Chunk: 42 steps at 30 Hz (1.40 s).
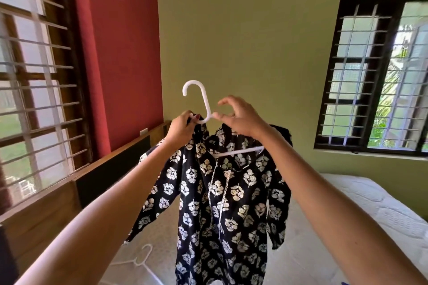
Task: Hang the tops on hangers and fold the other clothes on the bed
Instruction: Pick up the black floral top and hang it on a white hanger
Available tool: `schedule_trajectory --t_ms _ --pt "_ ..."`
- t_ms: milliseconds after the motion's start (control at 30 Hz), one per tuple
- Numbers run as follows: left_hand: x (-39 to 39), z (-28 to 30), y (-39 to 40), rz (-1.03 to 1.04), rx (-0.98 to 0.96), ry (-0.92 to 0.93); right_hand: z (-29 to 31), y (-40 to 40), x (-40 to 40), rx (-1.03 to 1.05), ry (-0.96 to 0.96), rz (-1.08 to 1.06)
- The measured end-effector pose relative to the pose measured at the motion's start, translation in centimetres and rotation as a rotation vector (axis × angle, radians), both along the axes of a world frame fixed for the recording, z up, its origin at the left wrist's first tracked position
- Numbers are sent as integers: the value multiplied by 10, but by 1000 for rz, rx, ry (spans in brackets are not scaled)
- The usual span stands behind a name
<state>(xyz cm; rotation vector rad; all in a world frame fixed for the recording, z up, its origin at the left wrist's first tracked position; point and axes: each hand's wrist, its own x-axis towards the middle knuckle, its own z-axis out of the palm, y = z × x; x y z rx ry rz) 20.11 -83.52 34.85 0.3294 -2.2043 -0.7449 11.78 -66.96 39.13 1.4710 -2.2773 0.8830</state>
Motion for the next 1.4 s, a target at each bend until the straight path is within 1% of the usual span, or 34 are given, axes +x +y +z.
schedule_trajectory --t_ms 33,67,100,133,167,200,233,333,400,533,567,633,667,700,767,800,867,967,1033,1100,1167,1233,1400 --pt "3 1 -3 -10 37 33 5 9 -7 -62 121 -150" --pt "6 1 -7 -19 81 67 9 21 -17 -85 228 -372" --pt "9 1 -12 -25 127 103 12 33 -29 -51 269 -565" --pt "11 1 -15 -31 162 126 13 46 -40 3 200 -640" --pt "12 0 -17 -35 182 135 11 52 -48 65 97 -593" --pt "12 0 -17 -35 190 133 6 53 -51 106 -11 -483" --pt "10 0 -16 -34 189 123 1 49 -51 135 -23 -404" --pt "3 -1 -7 -13 112 73 -12 29 -41 141 100 -308" --pt "0 1 1 -10 20 20 -16 21 -42 152 123 -280" --pt "9 9 -9 -11 -96 -125 -18 30 -57 77 55 -299" --pt "13 9 -18 42 -132 -204 -19 34 -62 54 41 -303" --pt "21 3 -40 254 -275 -370 -21 41 -69 2 14 -319" --pt "26 -1 -48 330 -329 -385 -23 41 -72 -20 6 -325" --pt "28 -5 -54 319 -333 -351 -24 40 -73 -33 3 -328" --pt "31 -7 -56 169 -320 -290 -27 34 -73 -32 -15 -330" --pt "31 -6 -53 96 -329 -304 -28 32 -74 -25 -27 -334" --pt "30 -5 -47 46 -309 -345 -29 30 -73 -13 -53 -323" --pt "29 -7 -45 68 -130 -298 -30 27 -66 16 -120 -218" --pt "31 -7 -43 96 -87 -258 -29 17 -53 135 -50 -179" --pt "36 -5 -38 100 -101 -282 -34 0 -41 184 53 -129" --pt "43 -2 -35 102 -120 -299 -39 -17 -30 131 86 -51" --pt "57 2 -36 123 -129 -296 -42 -29 -23 58 64 21" --pt "121 4 -51 196 -120 -317 -39 -56 -3 -44 30 137"
